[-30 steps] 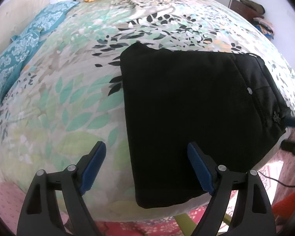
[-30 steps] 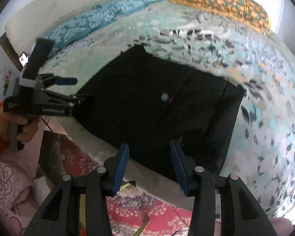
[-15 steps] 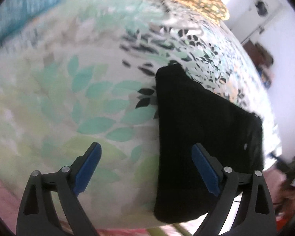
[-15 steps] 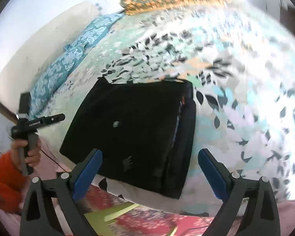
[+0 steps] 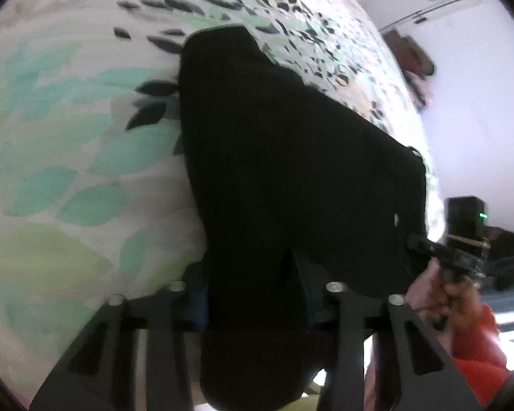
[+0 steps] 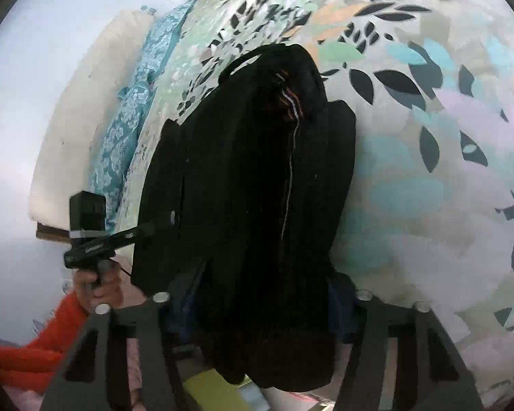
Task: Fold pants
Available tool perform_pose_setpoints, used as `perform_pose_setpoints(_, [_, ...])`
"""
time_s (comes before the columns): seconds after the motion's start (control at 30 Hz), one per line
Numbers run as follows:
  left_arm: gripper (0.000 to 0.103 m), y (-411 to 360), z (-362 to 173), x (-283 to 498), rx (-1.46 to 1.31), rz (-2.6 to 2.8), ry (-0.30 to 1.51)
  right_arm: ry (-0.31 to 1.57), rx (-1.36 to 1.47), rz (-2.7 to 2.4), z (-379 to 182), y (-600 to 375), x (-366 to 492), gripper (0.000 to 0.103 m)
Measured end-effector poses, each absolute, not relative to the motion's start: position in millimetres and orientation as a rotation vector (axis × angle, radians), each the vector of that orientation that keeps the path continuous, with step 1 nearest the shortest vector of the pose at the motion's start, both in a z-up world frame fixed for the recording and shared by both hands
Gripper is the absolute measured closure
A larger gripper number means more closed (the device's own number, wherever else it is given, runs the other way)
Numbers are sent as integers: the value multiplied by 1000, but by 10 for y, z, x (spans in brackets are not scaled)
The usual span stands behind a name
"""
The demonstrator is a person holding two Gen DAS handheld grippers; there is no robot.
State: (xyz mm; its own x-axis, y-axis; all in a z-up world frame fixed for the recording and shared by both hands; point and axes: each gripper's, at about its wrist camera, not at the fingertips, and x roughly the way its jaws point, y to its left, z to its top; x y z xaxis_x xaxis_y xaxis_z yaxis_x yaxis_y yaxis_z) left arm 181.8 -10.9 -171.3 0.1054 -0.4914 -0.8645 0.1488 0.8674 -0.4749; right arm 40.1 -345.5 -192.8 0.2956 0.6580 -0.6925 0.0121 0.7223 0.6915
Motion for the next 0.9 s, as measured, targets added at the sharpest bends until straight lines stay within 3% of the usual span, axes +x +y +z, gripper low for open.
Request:
perform_pose_setpoints(0.03, [83,-131,-1663,1809,-290,-476,1380,1187,656,475,-1846,-3430,390,63])
perform_pose_setpoints(0.07, [84,-159,-1567,1805,-282,-471,1362,1164,659,479,-1765,-3420,379,67])
perform_pose_setpoints(0.23, [84,-226,-999,1984,-277,-510,1231,1034,626,553,-1150,-3373,600,69])
perform_pose_setpoints(0.4, [82,-326,-819,2511,-232,-428,1154,991,583,506,-814,-3393,1216,66])
perform_pose_setpoints(0.43, [78,-357,-860,2605,-218,-391,1152,1003,570,462,-863,-3428,1363,63])
perform_pose_setpoints(0.47, [67,-402,-919,2676,-186,-344,1153,1022,552,398,-945,-3451,1475,56])
perform_pose_setpoints(0.5, [62,-463,-1012,2730,-124,-270,1155,1059,535,308,-1069,-3514,1547,43])
perform_pose_setpoints(0.57, [51,-525,-1158,2673,59,-95,1140,1121,491,130,-1236,-3641,1572,29])
perform_pose_setpoints(0.6, [47,-514,-1190,2587,110,-56,1130,1141,480,21,-1265,-3707,1499,29])
perform_pose_setpoints(0.63, [35,-485,-1205,2469,135,-49,1109,1119,498,-14,-1223,-3759,1381,28])
perform_pose_setpoints(0.7, [22,-376,-1161,2114,165,-70,1017,1051,491,-74,-1069,-3817,1048,10])
perform_pose_setpoints(0.77, [6,-316,-1123,1854,200,-58,944,996,399,-143,-893,-3733,763,0])
perform_pose_setpoints(0.9, [5,-384,-1042,1484,219,-106,932,959,283,-245,-654,-3473,342,0])
